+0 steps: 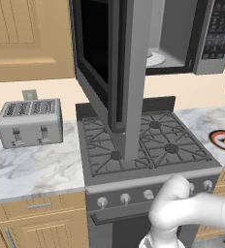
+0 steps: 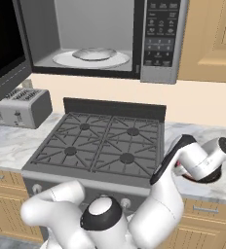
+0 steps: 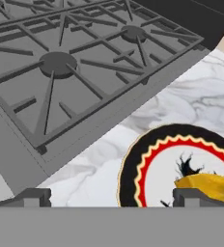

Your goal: Pick the cheese from the counter and place it in the microwave. Then turn on the microwave.

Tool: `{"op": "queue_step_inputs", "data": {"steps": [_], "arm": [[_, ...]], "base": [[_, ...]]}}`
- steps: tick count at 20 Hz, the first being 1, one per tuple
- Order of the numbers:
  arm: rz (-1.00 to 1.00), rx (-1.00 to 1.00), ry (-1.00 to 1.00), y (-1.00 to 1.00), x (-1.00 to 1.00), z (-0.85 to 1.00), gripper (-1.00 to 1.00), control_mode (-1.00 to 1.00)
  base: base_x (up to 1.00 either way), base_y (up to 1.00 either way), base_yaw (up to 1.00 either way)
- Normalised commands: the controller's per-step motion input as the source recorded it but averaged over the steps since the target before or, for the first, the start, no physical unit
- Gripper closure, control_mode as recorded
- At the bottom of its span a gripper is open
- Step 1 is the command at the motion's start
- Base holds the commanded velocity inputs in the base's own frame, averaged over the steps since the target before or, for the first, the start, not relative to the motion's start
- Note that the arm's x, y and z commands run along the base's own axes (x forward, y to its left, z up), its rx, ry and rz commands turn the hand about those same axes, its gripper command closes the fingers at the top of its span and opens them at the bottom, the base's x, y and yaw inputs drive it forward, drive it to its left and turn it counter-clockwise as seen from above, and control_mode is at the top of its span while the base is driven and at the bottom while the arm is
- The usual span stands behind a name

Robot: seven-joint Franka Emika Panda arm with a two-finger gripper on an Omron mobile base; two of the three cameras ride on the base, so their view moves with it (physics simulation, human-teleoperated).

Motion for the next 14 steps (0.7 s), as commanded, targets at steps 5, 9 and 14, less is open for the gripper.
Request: {"op": "queue_step_inputs", "data": {"steps": [5,9,14], "arm": [[0.00,-0.04,-0.05,-0.28,0.31,-0.09,-1.00,-1.00],[0.00,-0.02,-0.04,-0.38,0.25,-0.04,-1.00,-1.00],[0.00,0.00,-0.01,-0.36,0.14,-0.14,-1.00,-1.00]], "base": [[0.00,0.00,0.00],[0.00,0.00,0.00],[0.00,0.00,0.00]]}}
